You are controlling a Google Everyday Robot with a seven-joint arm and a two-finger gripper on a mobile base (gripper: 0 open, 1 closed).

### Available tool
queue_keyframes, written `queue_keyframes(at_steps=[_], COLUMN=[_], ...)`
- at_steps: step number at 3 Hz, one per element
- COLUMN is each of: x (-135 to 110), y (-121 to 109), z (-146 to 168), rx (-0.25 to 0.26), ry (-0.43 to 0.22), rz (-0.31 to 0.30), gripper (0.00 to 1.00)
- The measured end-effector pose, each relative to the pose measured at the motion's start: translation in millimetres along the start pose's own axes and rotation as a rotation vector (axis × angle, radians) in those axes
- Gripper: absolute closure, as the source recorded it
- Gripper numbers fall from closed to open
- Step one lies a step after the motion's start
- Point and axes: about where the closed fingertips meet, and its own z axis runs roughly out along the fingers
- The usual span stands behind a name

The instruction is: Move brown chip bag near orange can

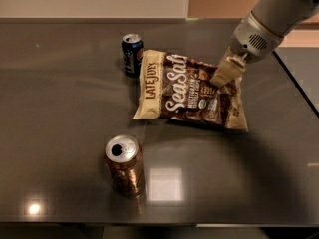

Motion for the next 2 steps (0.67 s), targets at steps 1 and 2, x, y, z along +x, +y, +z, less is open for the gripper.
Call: queue_keyframes(at_steps=[1, 2], x=[-10, -15], y=[29, 54], z=[13, 24], rx=[-0.069, -0.127], ry=[-0.001, 0.004], rz=[-0.007, -0.013], gripper=[1.0, 1.0])
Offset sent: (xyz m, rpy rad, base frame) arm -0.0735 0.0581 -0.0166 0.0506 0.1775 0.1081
